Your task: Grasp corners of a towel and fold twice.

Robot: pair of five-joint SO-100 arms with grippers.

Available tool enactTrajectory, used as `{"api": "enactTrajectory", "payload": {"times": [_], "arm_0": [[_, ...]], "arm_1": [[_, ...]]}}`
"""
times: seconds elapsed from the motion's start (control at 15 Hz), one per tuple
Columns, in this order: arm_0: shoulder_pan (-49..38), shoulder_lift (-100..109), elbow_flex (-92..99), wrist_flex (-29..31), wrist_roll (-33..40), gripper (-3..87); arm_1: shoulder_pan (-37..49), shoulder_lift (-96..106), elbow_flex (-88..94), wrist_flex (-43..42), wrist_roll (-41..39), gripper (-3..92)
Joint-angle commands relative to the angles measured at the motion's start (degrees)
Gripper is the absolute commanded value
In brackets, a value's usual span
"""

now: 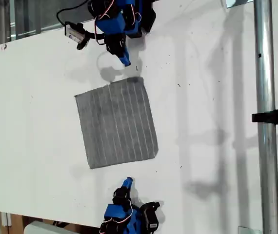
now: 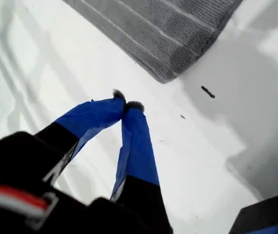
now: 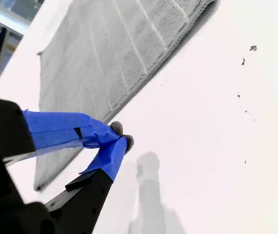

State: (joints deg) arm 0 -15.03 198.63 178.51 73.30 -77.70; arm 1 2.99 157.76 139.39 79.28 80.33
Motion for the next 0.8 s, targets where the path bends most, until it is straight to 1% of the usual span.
{"api": "enactTrajectory", "payload": {"times": [0.0,0.07,0.2,0.27,0.33,0.53,0.73], "arm_0": [[-0.70,0.26,0.18,-1.05,-0.97,-2.8],[-0.62,0.26,0.18,-0.97,-1.05,-2.8],[-0.44,0.26,-0.09,-0.35,-1.23,-2.4],[-0.18,0.26,-0.26,0.09,-1.93,-1.0],[0.09,0.26,-0.35,0.53,-2.81,4.1],[0.88,0.26,-0.62,0.97,-3.60,12.5],[2.72,0.26,-0.79,1.14,-5.89,15.3]], "arm_1": [[-1.23,-21.71,-15.64,-0.70,-4.66,-0.3],[-0.97,-26.10,-16.87,-0.79,-5.62,2.7],[0.53,-29.62,-15.73,-0.88,-5.89,16.0],[1.23,-29.88,-14.59,-1.41,-6.77,20.8],[2.20,-31.11,-13.89,-1.14,-7.12,25.6],[3.25,-35.60,-13.45,-4.22,-9.05,29.1],[3.16,-46.23,-13.27,-9.67,-10.02,29.9]]}}
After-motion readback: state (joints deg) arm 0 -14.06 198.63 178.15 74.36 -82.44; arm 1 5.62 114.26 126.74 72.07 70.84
